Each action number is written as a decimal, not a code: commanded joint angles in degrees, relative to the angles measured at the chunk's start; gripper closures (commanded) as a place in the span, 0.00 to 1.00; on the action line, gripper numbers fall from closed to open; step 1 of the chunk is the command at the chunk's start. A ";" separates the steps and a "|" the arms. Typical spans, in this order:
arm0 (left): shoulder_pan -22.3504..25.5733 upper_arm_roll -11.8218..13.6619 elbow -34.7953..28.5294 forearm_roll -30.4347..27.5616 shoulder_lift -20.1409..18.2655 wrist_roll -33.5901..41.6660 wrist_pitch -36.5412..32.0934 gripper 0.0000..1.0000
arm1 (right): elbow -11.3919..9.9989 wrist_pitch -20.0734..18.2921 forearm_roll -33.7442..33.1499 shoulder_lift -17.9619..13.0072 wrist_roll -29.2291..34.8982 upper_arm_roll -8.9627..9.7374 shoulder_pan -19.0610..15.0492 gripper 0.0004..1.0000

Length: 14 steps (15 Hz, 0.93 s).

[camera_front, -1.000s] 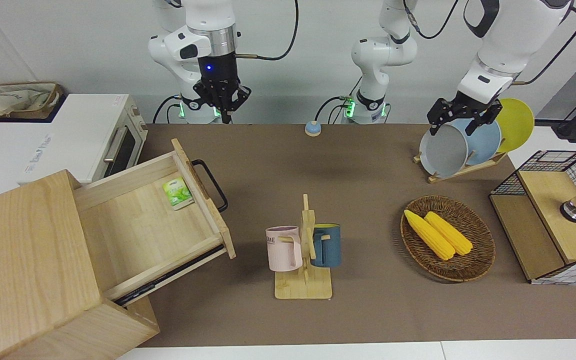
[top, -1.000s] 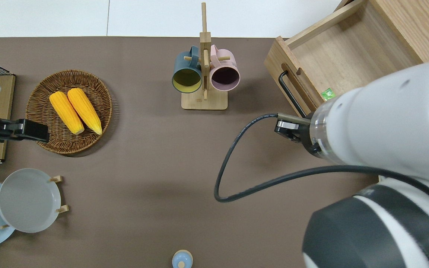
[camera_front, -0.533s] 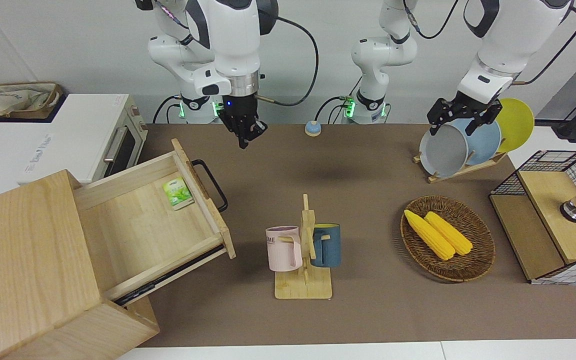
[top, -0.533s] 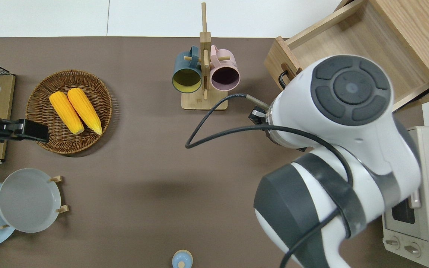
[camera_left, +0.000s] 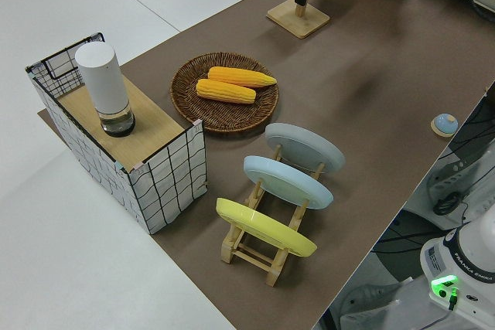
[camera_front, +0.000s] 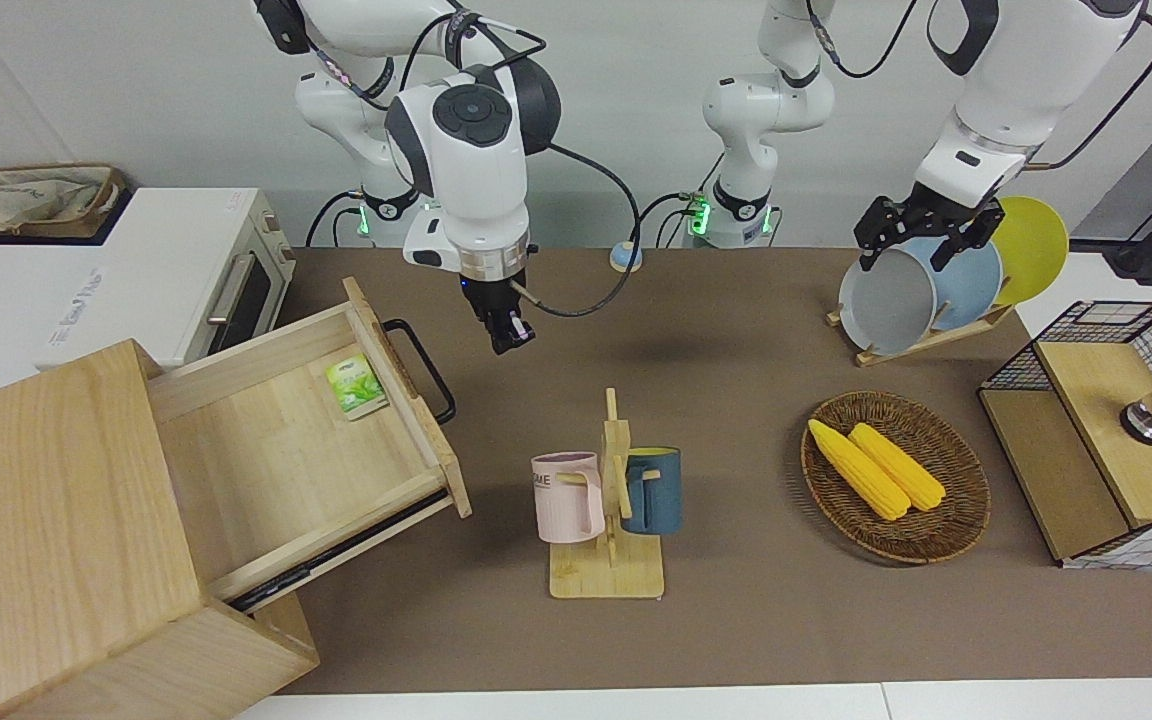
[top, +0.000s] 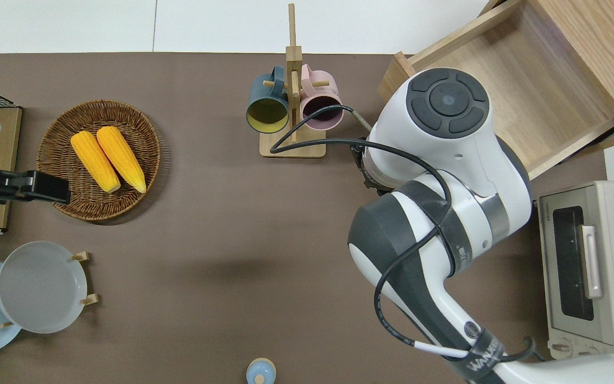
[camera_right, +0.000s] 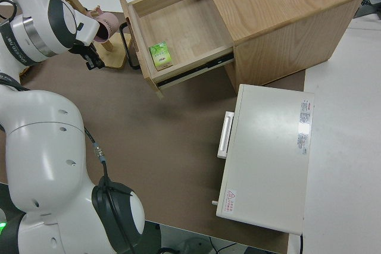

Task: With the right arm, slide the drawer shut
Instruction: 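Continue pushing the drawer inward with the right arm until shut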

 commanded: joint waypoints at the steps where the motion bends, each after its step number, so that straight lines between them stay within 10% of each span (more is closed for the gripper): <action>1: 0.22 -0.37 1.40 0.98 0.65 0.56 -1.13 0.01 | -1.88 3.87 -1.07 0.01 4.67 -0.09 -0.98 1.00; 14: 0.22 -0.37 1.49 0.98 0.65 0.56 -1.13 0.01 | -1.09 5.98 -7.22 3.43 4.15 -0.71 -3.35 1.00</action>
